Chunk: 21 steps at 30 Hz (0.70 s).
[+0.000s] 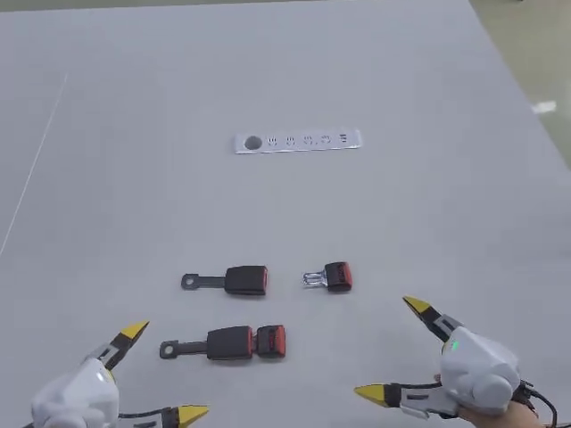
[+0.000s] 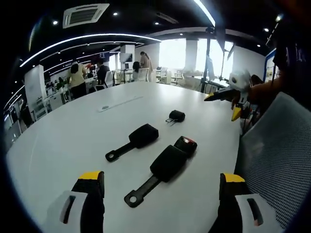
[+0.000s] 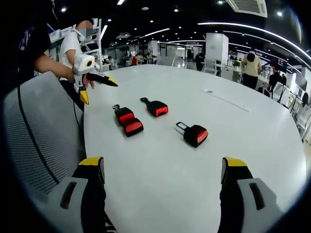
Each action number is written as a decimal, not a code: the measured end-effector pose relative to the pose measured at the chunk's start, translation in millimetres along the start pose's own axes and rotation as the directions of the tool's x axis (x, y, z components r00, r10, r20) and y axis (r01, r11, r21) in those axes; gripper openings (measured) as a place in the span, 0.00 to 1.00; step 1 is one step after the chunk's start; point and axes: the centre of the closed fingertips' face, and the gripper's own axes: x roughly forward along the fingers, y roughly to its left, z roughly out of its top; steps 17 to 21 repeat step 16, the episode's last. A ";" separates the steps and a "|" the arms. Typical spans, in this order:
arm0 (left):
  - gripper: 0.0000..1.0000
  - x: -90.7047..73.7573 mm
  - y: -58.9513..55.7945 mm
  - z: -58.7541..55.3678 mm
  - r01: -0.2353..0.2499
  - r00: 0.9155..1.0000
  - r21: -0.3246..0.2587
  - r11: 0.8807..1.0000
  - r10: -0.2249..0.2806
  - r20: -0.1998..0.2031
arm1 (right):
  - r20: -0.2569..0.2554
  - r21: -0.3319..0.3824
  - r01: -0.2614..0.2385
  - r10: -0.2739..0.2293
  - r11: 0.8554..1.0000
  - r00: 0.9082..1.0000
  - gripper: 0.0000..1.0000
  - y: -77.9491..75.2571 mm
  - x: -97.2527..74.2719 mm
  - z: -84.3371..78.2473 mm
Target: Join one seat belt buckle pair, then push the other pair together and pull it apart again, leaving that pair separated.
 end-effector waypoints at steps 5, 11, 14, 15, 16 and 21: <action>1.00 -0.6 3.0 -1.1 -0.012 1.000 0.020 1.000 0.012 0.001 | 0.003 0.004 0.005 -0.005 1.000 1.000 1.00 -0.4 -1.2 -1.3; 1.00 -1.9 5.3 -0.7 -0.021 1.000 0.009 1.000 0.021 0.005 | 0.008 0.010 0.014 -0.014 1.000 1.000 1.00 -0.9 -3.1 -0.6; 1.00 -2.1 5.9 2.1 -0.026 1.000 0.004 1.000 0.026 0.016 | 0.011 0.010 0.010 -0.010 1.000 1.000 1.00 0.6 -3.8 -1.6; 1.00 -1.9 6.6 1.5 -0.026 0.999 0.003 1.000 0.026 0.018 | 0.011 0.008 0.012 -0.012 1.000 1.000 1.00 0.6 -4.0 -1.8; 1.00 -1.8 6.9 1.4 -0.027 0.999 0.004 1.000 0.027 0.018 | 0.010 0.009 0.012 -0.012 1.000 1.000 1.00 0.6 -4.1 -2.2; 1.00 -1.8 6.9 1.4 -0.027 0.999 0.004 1.000 0.027 0.018 | 0.010 0.009 0.012 -0.012 1.000 1.000 1.00 0.6 -4.1 -2.2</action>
